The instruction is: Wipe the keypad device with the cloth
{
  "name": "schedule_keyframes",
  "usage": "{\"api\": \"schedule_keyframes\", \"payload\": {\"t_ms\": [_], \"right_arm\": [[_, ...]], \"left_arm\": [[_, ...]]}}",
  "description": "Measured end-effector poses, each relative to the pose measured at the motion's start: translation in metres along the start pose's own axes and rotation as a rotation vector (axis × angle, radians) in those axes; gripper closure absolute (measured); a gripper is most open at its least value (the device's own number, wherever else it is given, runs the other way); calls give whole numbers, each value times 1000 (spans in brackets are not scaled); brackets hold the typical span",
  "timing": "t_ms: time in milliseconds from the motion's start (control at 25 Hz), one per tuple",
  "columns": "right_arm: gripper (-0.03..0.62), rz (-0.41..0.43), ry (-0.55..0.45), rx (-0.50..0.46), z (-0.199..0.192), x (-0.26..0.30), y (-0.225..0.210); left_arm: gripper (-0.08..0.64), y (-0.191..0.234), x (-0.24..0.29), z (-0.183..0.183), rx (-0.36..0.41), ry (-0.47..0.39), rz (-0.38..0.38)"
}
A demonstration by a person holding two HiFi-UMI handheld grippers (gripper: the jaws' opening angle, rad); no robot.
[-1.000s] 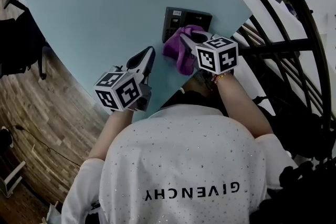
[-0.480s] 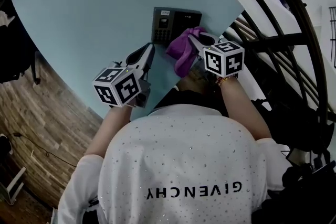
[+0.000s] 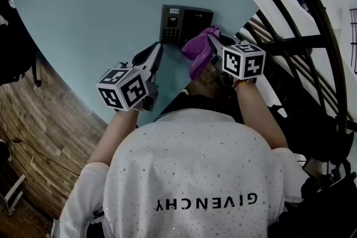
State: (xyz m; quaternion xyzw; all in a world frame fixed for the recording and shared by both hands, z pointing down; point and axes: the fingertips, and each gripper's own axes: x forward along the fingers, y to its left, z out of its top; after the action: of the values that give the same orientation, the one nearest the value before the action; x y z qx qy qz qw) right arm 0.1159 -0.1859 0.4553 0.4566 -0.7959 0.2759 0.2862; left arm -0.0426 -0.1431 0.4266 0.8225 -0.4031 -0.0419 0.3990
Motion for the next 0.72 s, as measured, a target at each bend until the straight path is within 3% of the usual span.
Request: {"api": "schedule_keyframes", "payload": {"t_ms": [280,560,720], "right_arm": [[566,111,12,-70,3,20,42],[566,246,56,-166,-1,47,97],[566,266,72,-178,-2,61,119]], "left_arm": [[558,4,-8,-2,-29,-30,29],[558,24,-47,-3,-64,-94,118],[558,36,-72,-3,-90,-122,139]]}}
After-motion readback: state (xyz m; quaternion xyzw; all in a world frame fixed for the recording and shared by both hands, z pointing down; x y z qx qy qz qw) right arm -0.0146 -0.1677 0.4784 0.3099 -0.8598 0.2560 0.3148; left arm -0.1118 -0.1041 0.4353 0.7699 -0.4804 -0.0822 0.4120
